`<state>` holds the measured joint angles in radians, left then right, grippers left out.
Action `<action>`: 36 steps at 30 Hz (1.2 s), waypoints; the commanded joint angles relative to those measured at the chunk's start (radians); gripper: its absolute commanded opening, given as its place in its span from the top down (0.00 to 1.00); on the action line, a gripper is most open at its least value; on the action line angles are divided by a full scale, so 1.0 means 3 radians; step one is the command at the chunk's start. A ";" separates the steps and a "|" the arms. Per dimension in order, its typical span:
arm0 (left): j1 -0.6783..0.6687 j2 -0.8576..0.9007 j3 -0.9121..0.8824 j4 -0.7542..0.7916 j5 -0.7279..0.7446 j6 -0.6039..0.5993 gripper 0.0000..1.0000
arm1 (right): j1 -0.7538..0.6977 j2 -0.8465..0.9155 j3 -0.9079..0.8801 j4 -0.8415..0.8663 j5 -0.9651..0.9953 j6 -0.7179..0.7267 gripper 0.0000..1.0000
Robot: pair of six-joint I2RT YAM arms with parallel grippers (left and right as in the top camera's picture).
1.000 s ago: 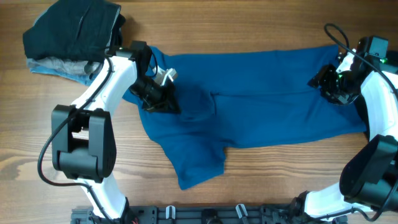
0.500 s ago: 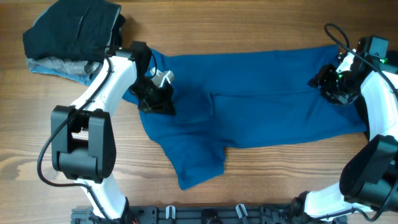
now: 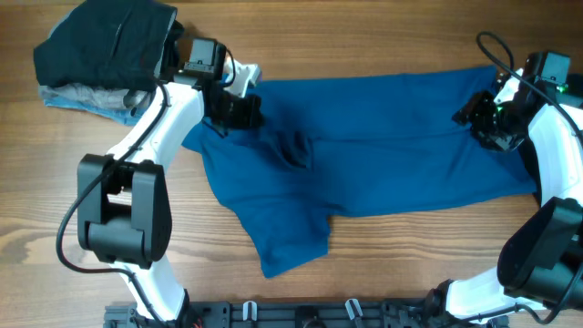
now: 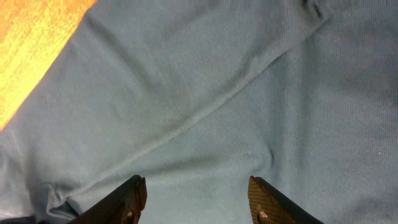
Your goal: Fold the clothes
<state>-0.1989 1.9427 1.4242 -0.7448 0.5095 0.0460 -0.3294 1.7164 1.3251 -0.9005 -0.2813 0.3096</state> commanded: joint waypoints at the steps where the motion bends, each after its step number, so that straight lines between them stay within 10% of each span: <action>1: -0.0006 -0.0060 0.0028 0.0276 -0.0338 -0.0006 0.86 | -0.0010 -0.0024 -0.0008 0.0046 -0.0055 0.0027 0.43; 10: -0.0006 0.0113 0.0028 0.0821 -0.0540 -0.0008 0.96 | -0.0010 -0.0024 -0.0008 0.0111 -0.0053 0.0025 0.42; 14: -0.0006 0.0106 0.0029 0.0334 -0.0467 -0.0001 0.55 | -0.0010 -0.0024 -0.0008 0.0084 -0.0053 0.0022 0.41; 19: -0.0008 0.0107 0.0028 -0.0446 -0.0153 0.0187 0.49 | -0.0010 -0.0024 -0.0008 0.0080 -0.0053 0.0017 0.38; 23: -0.0085 0.0108 -0.0014 -0.0633 -0.0156 0.0272 0.78 | -0.0010 -0.0024 -0.0008 0.0103 -0.0052 0.0015 0.37; 28: -0.0209 0.0112 -0.0233 -0.0416 -0.0154 0.0271 0.34 | -0.0010 -0.0024 -0.0008 0.0108 -0.0052 0.0017 0.36; 36: -0.0343 0.0114 -0.0336 -0.0299 0.0163 0.0237 0.43 | -0.0010 -0.0024 -0.0008 0.0107 -0.0052 0.0015 0.36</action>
<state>-0.2836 1.9640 1.3323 -0.8330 0.4515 0.1162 -0.3294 1.7164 1.3251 -0.8734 -0.2844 0.3122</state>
